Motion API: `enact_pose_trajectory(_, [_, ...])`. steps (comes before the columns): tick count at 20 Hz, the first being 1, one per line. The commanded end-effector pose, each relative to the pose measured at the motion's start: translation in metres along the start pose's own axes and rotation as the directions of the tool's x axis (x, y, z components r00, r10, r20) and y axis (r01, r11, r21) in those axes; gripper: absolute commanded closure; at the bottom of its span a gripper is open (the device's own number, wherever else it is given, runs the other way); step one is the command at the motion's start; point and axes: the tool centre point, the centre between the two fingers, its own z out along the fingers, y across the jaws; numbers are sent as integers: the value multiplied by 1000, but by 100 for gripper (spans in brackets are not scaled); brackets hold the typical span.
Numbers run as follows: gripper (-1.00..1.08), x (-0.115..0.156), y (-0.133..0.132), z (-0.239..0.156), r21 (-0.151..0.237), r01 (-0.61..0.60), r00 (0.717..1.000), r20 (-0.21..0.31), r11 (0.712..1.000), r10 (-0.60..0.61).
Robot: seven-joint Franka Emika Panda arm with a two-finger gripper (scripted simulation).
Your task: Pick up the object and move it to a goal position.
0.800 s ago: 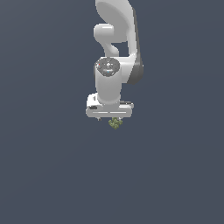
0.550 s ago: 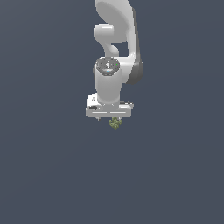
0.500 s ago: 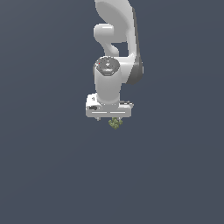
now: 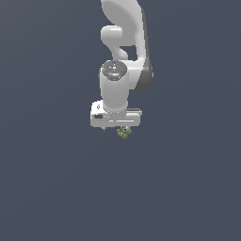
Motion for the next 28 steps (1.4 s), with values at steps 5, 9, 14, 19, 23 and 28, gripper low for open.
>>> enact_pose_trajectory(5, [-92, -2, -3, 3, 2, -40, 999, -1, 999, 40])
enact_pose_trajectory(9, [-92, -5, -7, 7, 4, -92, 996, -2, 996, 92])
enact_pose_trajectory(14, [-92, -10, -14, 14, 9, -184, 983, -4, 983, 184])
enact_pose_trajectory(19, [-92, -17, -23, 22, 14, -303, 953, -5, 953, 303])
enact_pose_trajectory(23, [-92, -24, -29, 29, 18, -398, 917, -6, 917, 398])
enact_pose_trajectory(28, [-92, -32, -37, 37, 24, -512, 859, -6, 859, 512])
